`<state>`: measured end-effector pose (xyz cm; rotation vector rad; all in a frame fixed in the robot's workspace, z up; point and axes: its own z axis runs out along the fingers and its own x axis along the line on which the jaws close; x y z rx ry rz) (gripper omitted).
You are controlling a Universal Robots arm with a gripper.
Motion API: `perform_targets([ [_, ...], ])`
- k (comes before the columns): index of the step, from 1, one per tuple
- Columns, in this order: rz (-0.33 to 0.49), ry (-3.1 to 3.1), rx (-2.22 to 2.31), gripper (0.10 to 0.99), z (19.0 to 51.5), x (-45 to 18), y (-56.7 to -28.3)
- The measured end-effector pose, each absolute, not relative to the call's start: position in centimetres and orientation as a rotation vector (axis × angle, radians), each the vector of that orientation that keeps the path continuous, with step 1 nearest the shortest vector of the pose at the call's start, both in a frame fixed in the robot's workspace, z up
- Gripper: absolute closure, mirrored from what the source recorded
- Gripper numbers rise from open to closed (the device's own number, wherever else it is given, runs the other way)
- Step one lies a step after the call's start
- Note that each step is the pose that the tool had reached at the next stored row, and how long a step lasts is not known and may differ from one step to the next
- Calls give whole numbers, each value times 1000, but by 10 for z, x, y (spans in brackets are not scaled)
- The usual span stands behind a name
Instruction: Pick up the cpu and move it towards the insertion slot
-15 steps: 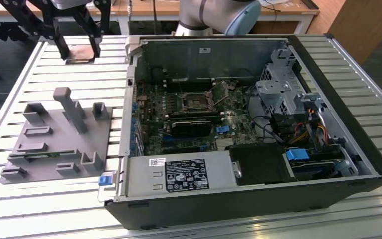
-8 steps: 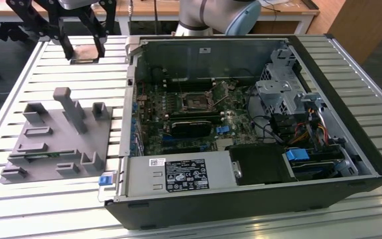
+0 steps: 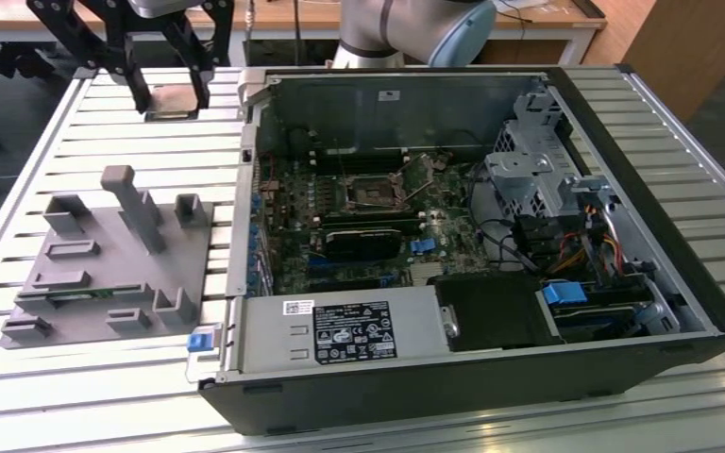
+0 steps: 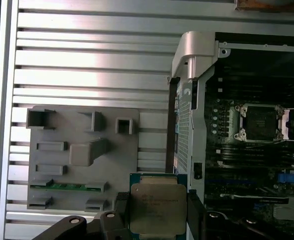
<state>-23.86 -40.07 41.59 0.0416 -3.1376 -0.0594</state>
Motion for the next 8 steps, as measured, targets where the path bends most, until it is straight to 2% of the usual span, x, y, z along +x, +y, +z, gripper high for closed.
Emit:
perform_targets([
  [8, -60, -3138, 42, 545, 416, -230, -401],
])
